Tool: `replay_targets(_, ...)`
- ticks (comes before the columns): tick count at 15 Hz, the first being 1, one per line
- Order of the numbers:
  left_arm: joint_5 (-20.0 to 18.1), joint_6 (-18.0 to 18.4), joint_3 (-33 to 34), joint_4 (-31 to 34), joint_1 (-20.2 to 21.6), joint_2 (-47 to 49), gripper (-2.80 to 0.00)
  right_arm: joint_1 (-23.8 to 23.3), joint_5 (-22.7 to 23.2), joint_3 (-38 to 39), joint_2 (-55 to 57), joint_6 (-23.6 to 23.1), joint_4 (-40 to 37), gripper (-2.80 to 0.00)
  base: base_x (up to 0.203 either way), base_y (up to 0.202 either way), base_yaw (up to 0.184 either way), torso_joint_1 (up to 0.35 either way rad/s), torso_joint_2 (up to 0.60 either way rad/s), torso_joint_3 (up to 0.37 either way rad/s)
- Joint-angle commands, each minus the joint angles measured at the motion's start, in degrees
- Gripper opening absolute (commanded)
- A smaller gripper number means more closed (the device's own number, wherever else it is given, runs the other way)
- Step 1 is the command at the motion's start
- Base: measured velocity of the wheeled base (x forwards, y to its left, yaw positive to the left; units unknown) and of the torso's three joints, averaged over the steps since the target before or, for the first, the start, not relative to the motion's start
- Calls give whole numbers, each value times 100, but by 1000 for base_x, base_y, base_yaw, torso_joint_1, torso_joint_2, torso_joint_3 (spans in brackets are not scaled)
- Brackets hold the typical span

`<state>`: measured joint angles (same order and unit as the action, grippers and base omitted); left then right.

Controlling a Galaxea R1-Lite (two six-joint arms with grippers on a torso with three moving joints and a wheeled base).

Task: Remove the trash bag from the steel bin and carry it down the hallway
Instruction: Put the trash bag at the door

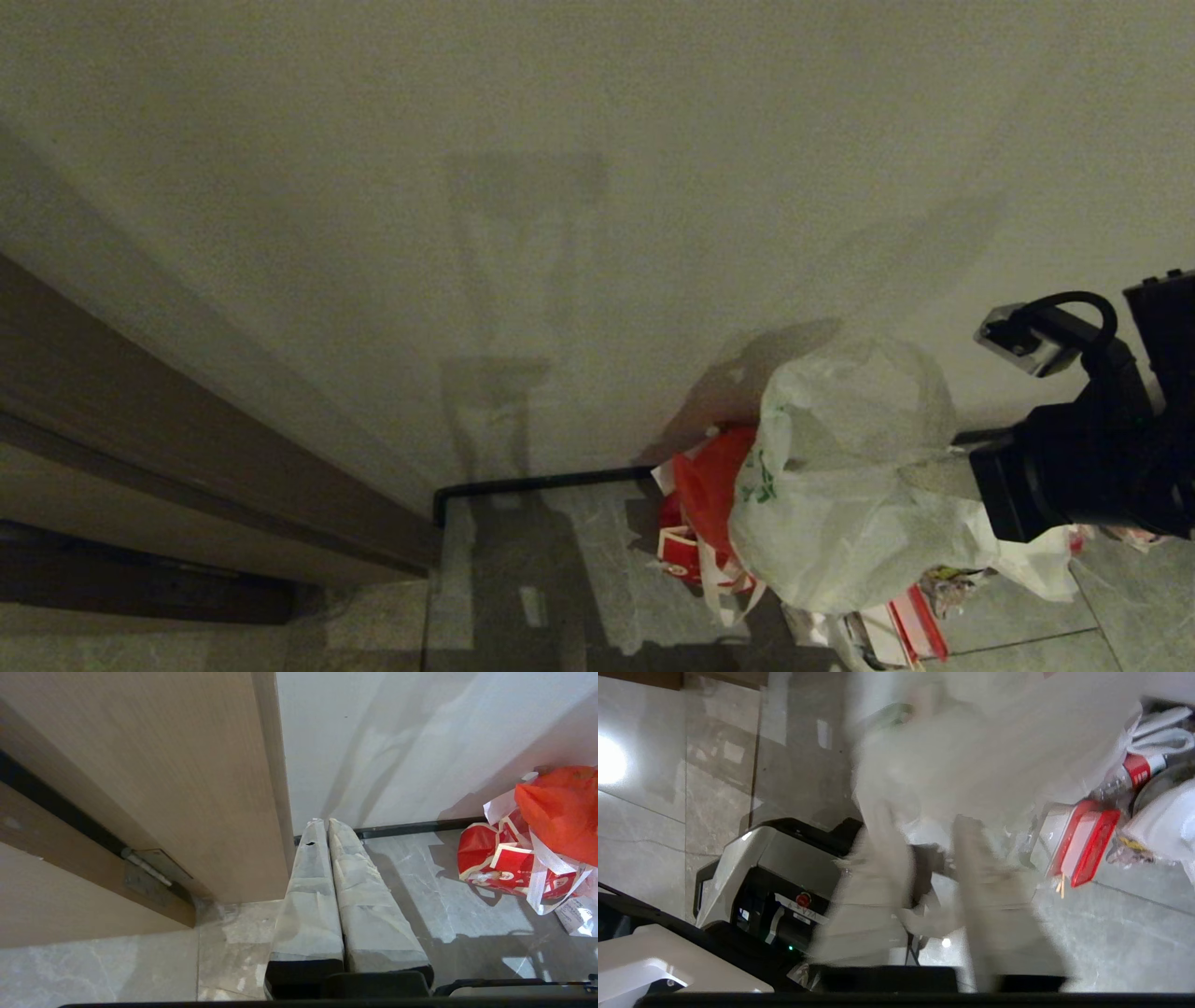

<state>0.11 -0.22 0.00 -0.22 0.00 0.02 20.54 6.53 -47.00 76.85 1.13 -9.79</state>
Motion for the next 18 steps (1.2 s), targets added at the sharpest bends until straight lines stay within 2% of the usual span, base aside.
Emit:
replay_targets(1,-2,-4,0,-4,0,6,-280,82,-1,-57,-50,1,-11,0,0,0,0,0,0,0)
replay_targets(5,0,-4,0,-4,0,6,-280,117,-11,-52,-251,1,-14,0,0,0,0,0,0,0)
replay_targets(8,6,-4,0,-4,0,6,-280,38,-117,-31,-846,60,-54,0,0,0,0,0,0,0)
replay_targets(17,7,-4,0,-4,0,6,-280,-224,-378,942,-2944,549,-111,0,0,0,0,0,0,0)
replay_targets(18,7,-4,0,-4,0,6,-280,-320,-380,1043,-3123,556,-106,-280,0,0,0,0,0,0)
